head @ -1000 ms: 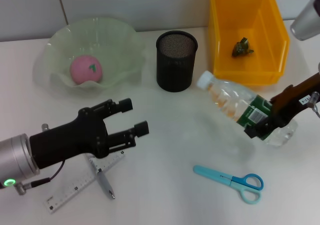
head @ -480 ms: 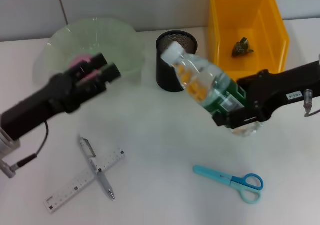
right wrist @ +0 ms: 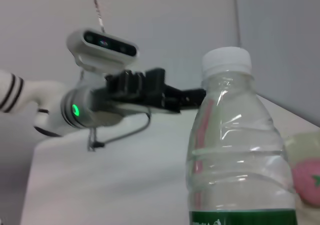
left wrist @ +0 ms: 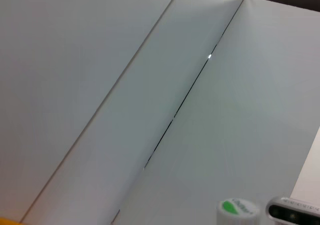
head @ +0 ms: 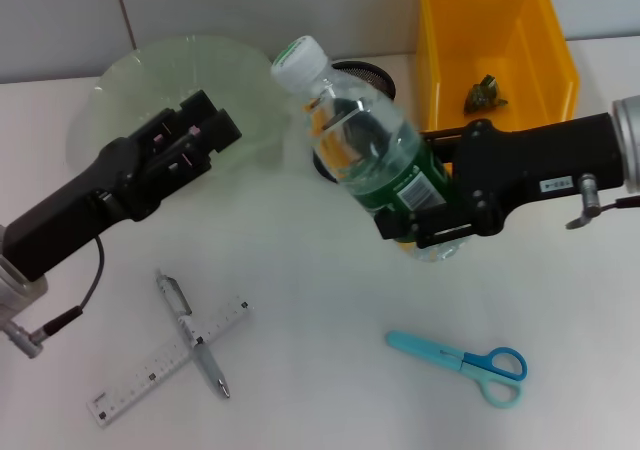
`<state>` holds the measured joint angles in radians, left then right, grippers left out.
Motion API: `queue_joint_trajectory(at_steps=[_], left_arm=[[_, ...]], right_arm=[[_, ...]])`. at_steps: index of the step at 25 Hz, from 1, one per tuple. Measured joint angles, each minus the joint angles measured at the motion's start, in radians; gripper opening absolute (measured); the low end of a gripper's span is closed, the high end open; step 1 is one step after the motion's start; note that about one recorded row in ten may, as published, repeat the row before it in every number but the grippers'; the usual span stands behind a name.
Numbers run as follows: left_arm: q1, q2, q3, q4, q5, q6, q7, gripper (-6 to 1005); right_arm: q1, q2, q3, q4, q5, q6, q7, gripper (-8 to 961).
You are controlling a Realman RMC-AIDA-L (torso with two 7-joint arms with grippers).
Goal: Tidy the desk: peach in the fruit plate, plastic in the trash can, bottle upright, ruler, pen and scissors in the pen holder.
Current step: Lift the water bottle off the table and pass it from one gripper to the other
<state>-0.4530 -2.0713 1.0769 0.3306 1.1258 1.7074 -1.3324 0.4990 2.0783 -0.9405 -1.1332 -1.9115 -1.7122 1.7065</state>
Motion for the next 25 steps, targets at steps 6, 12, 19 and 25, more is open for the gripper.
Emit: queue_joint_trajectory(at_steps=[6,12,19,25], left_arm=[[-0.018,-0.006,0.002,-0.05,-0.011,0.034,0.06,803],[-0.029,-0.008,0.01,-0.081,-0.036,0.059,0.1,803],[-0.06,-0.009,0.012,-0.111,-0.04,0.091,0.144,803],[-0.069,-0.009,0.012,-0.123,-0.04,0.096,0.16,804]], right_arm=[[0.021,0.0,-0.009,0.071,0.063,-0.006,-0.043,773],[0.04,0.0,-0.025,0.112,0.06,-0.008,-0.057,774],[0.046,-0.001,-0.048,0.134,0.06,0.001,-0.067,774],[0.065,-0.001,-0.049,0.172,0.064,0.001,-0.081,774]])
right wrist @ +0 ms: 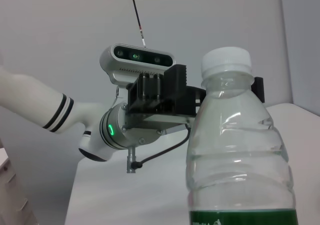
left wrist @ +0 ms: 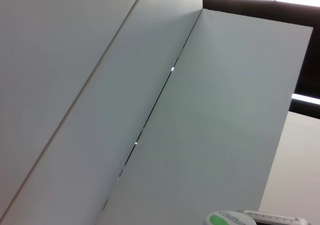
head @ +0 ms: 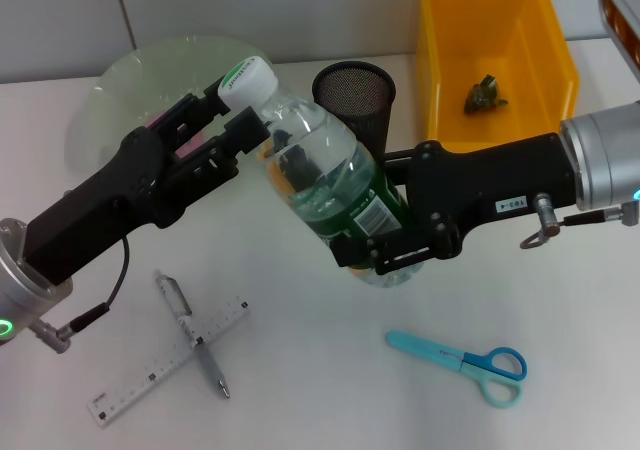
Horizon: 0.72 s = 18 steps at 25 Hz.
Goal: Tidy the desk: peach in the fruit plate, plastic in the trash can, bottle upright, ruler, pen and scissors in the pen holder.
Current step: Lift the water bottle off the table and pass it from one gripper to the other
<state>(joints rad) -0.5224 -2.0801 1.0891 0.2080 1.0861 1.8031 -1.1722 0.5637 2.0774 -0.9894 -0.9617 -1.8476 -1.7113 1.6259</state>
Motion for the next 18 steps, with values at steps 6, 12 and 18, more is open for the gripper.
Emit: queue_joint_trajectory(at_steps=[6,12,18], left_arm=[[-0.022,0.0,-0.001,-0.042,0.0,0.018,0.041,804],[-0.028,0.0,-0.003,-0.049,0.001,0.027,0.045,802],[-0.034,0.0,-0.002,-0.052,0.002,0.028,0.053,795]], right_arm=[[0.017,0.001,0.0,0.031,0.001,0.001,-0.01,774],[0.027,0.001,0.002,0.043,0.002,0.002,-0.012,773],[0.029,0.001,0.002,0.049,0.002,0.003,-0.012,773]])
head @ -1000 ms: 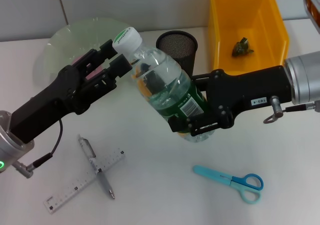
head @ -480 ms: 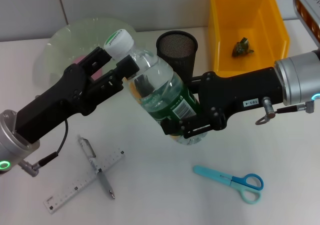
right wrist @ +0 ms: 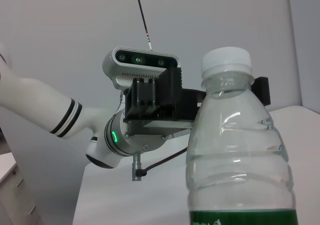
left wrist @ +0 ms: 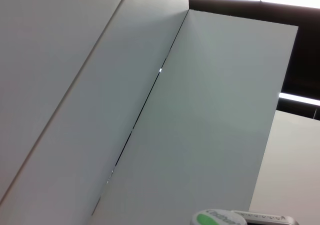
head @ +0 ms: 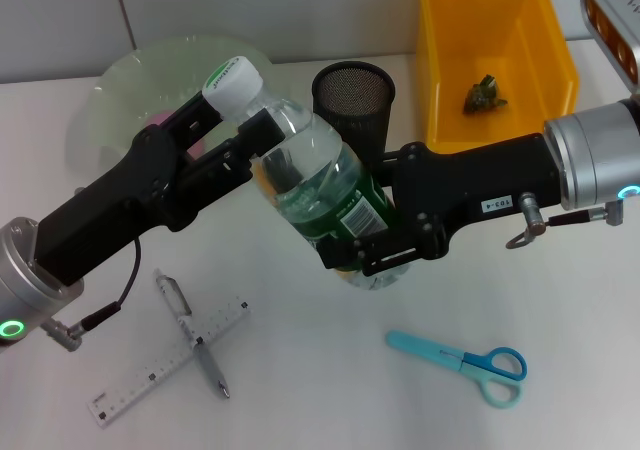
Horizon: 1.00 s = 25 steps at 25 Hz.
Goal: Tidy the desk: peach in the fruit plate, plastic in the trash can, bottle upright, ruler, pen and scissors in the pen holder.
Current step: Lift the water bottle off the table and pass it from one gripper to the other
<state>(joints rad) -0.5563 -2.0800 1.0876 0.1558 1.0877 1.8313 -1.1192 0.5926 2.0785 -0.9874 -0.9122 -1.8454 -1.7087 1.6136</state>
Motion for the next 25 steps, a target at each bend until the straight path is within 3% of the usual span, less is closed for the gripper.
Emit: queue_joint_trajectory(at_steps=[25], left_arm=[[-0.007,0.0,-0.005,-0.014,0.0,0.005,0.024,768]], right_arm=[[0.013,0.0,-0.011,0.025,0.001,-0.001,0.0,773]])
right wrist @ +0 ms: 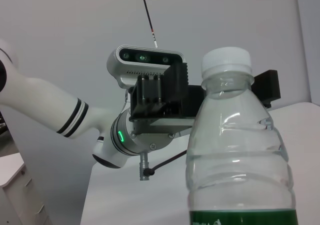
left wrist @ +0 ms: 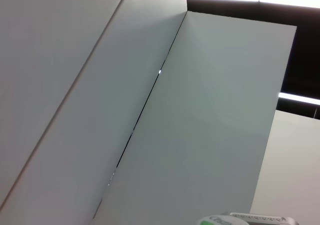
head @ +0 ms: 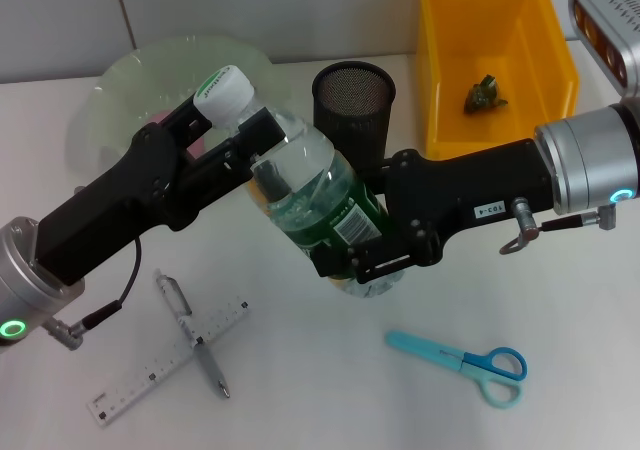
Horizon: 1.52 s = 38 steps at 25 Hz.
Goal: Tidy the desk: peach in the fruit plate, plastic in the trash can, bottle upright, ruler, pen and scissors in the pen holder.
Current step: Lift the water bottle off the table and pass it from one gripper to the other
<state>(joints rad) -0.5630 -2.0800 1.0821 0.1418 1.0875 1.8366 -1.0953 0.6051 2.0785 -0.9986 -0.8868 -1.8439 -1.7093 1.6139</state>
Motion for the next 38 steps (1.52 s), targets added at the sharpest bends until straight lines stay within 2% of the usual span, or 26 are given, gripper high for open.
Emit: queue_joint_trajectory(at_steps=[9,13,24,38], left_arm=[[0.0,0.0,-0.002,-0.011,-0.009,0.001,0.004,758],[-0.001,0.0,-0.001,-0.013,-0.02,-0.004,0.005,606],[-0.006,0.0,0.006,-0.015,-0.025,-0.014,0.005,434],[-0.011,0.0,-0.002,-0.015,-0.022,-0.014,0.004,434]], right_arm=[[0.001,0.0,0.0,0.0,0.0,-0.003,0.0,772],[0.001,0.0,0.0,0.0,0.001,-0.004,-0.001,772],[0.009,0.0,0.0,0.001,0.009,-0.006,-0.002,772],[0.012,-0.002,0.0,-0.003,0.011,-0.007,-0.001,772]])
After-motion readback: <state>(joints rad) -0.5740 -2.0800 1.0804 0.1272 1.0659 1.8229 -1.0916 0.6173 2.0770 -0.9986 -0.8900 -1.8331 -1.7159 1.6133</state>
